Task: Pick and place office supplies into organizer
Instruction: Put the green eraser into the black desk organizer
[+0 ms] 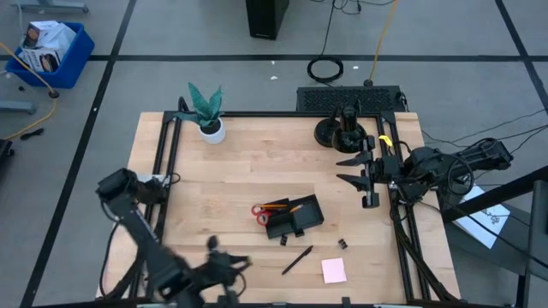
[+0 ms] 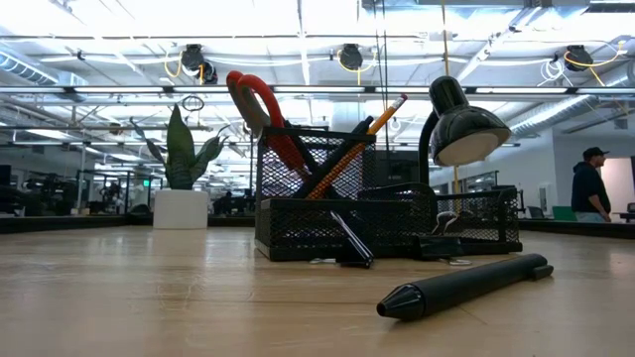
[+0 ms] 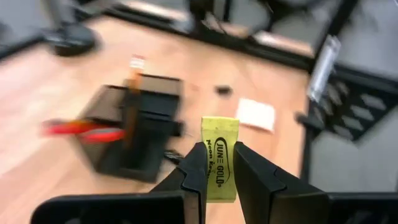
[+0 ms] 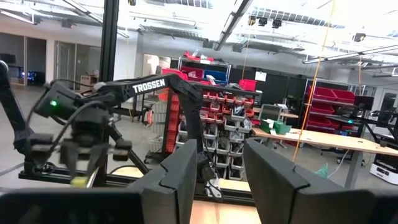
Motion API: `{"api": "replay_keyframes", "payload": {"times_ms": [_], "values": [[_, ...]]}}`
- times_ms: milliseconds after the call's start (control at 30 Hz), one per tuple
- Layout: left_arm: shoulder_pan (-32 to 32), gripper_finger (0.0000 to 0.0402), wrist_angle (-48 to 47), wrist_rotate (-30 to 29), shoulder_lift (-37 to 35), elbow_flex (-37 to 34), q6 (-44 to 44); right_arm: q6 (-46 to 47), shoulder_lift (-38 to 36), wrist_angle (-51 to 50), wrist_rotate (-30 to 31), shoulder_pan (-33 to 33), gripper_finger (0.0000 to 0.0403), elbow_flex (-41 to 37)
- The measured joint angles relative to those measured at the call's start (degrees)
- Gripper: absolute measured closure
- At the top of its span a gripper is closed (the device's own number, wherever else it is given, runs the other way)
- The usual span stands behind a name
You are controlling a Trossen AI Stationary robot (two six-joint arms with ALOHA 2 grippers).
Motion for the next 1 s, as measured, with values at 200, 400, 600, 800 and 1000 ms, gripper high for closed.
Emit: {"api": "replay_keyframes", "payload": {"times_ms": [200, 400, 600, 800, 1000], "values": [[7.9, 0.0339, 16.4, 16.1, 0.0, 0.0, 23.8, 0.2, 0.0, 0.0, 0.0, 0.0, 0.0280, 0.0], [13.5, 0.0339, 18.8, 27.9, -3.2, 0.0, 34.3, 1.1, 0.0, 0.0, 0.0, 0.0, 0.0280, 0.0], [16.5, 0.0339, 25.3, 39.0, -7.4, 0.0, 48.8, 1.1, 0.0, -0.9, 0.0, 0.0, 0.0280, 0.0], [17.0, 0.0339, 32.8, 47.8, -10.6, 0.0, 61.9, 1.5, 0.0, -0.9, 0.0, 0.0, 0.0280, 0.0], [16.6, 0.0339, 35.4, 53.1, -11.9, 0.0, 70.8, 1.5, 0.0, -1.4, 0.0, 0.0, 0.0280, 0.0]]}}
